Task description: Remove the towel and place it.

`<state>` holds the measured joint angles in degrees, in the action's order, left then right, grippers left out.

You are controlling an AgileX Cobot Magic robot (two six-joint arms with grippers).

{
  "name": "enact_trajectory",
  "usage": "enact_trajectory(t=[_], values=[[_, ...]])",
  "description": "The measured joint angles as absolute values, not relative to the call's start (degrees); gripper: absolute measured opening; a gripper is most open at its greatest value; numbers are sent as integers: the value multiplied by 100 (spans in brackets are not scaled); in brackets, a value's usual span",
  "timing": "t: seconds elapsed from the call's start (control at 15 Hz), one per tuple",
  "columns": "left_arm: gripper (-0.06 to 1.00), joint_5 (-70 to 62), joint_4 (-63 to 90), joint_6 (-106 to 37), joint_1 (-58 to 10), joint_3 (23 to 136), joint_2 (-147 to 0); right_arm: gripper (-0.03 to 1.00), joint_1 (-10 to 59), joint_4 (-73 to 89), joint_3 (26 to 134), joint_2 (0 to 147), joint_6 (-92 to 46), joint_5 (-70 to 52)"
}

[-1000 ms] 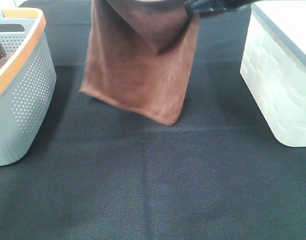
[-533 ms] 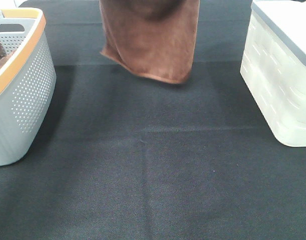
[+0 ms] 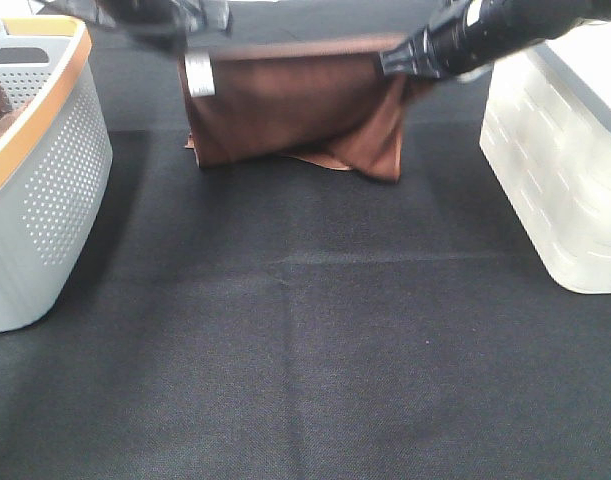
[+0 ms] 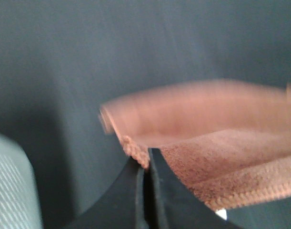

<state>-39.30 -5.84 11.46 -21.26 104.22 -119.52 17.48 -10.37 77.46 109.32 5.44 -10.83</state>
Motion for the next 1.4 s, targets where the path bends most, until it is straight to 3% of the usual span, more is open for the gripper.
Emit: enact_trajectory(t=[0.2,0.53,1.07,1.4], values=[[0,-5283,275,579,-2126,10422,-11952,0,1748,-424,7746,10932,539,-2538],[0,-6572,579,550,-2137,10422,-11952,0,1753,246,7752,10932,304,-3908],[0,-6835,859,407,-2154,9809,-11952,0,1748,877,7764,10926,-241,-5151],[0,-6875,676,166,-2636,9133,-11952,0,1742,1003,7437,10943,-413,-5409]])
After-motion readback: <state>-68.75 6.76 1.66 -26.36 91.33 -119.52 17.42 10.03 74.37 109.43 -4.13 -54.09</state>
